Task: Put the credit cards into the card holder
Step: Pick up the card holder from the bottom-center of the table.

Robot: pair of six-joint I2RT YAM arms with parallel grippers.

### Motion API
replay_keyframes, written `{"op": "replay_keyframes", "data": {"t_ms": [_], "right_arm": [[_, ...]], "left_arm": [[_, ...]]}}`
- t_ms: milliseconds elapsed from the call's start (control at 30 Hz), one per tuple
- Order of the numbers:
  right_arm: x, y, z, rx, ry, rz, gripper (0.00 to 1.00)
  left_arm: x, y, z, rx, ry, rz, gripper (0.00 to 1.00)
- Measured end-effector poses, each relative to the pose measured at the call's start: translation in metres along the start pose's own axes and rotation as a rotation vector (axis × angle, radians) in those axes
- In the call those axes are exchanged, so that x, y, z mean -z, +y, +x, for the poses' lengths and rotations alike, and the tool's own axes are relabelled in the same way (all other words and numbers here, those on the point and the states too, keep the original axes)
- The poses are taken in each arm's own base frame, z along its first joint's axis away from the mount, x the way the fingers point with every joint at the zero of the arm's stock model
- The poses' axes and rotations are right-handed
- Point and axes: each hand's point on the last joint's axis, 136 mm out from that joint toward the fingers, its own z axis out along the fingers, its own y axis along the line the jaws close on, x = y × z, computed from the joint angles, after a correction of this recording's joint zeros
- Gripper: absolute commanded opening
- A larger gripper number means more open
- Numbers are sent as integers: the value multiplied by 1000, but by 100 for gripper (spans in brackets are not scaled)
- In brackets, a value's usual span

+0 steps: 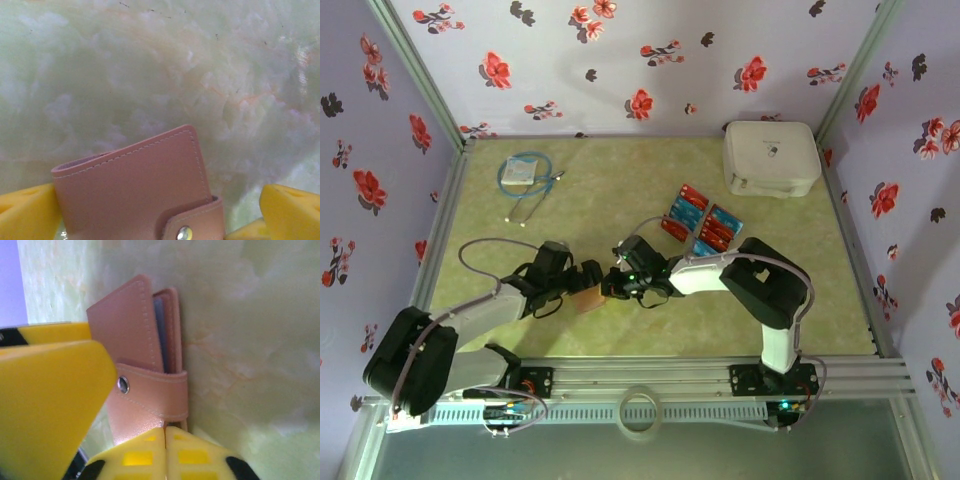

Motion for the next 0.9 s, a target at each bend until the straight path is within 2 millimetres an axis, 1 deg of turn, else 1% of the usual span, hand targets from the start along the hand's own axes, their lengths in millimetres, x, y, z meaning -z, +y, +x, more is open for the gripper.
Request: {"op": "replay_keyframes", "data": {"t_ms": [100,167,233,267,300,367,433,500,533,600,700,767,833,900], "right_arm": [[0,2,0,-3,-6,-15,0],[0,-1,1,-12,-6,-15,0],[0,-4,3,-17,-7,-16,0],[0,-6,3,-21,-9,-16,0],[1,-7,4,-23,-10,-14,0],[4,-10,5,-26,-13,-11,0],[8,-9,5,-25,-16,-14,0],[10,-6,4,-21,-22,-22,0],[11,-4,4,-19,-23,-25,0],[12,-3,4,-18,-21,-30,0],[12,-4,6,-23,-10,-27,0],[12,-5,6,-26,-6,-24,0],[12,-6,7,-27,-3,-23,0],[14,-5,7,-28,-3,-20,0]], "left_arm": [[0,0,-1,5,-7,-7,100],[0,-2,-3,4,-6,-9,100],[1,-8,-8,-13,6,-22,100],[3,-14,-14,-24,6,-24,100],[5,-21,-22,-38,8,-28,100],[11,-40,-45,-72,-6,-24,100],[20,-65,-75,-108,-36,-1,100],[27,-84,-102,-143,-63,15,100],[30,-92,-115,-159,-68,18,100],[33,-102,-133,-185,-64,13,100],[32,-112,-155,-228,-43,-1,100],[32,-119,-164,-255,-30,-3,100],[31,-123,-167,-271,-18,4,100],[30,-122,-163,-270,1,10,100]]}}
